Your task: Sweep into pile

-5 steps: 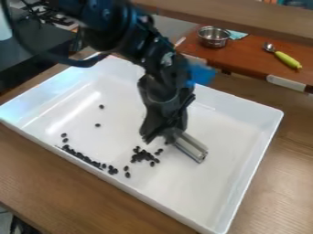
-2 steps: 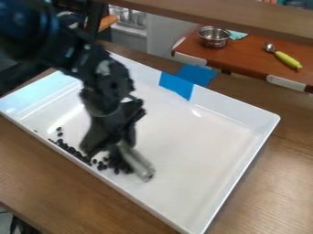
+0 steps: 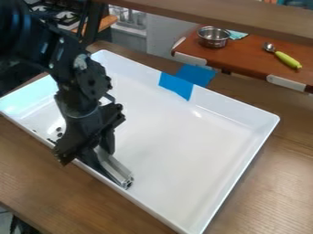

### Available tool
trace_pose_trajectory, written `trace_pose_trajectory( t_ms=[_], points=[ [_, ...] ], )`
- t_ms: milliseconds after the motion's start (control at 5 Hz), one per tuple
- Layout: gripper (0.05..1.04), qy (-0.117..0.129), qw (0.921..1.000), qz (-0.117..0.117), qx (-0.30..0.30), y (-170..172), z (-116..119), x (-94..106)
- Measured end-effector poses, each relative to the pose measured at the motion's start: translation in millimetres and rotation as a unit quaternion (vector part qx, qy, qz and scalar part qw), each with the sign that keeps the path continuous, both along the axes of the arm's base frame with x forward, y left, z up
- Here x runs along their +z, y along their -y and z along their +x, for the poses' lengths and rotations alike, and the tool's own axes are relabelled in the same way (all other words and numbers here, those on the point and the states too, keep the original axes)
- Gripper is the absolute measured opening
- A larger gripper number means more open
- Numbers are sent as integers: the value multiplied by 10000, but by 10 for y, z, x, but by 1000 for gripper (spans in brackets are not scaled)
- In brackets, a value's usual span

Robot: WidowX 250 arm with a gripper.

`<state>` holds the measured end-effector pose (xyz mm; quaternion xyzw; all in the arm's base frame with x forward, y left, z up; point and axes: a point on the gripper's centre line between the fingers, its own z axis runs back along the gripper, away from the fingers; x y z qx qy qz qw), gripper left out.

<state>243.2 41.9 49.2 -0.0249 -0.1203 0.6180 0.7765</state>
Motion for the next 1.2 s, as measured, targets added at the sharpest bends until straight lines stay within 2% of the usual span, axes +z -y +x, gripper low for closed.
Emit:
trace_pose_trajectory(
  t_ms=[200,400,600,800,1000,1200],
  points=[
    [340,92,9993,-218,293,45,247,93],
    [340,436,9935,-462,949,93,740,257],
    [340,760,9832,-652,1527,57,1248,407],
    [340,1089,9723,-583,1987,-56,1614,462],
    [340,1304,9596,-436,2454,-268,1836,455],
    [340,1493,9472,-152,2832,-477,1921,401]
  ],
)
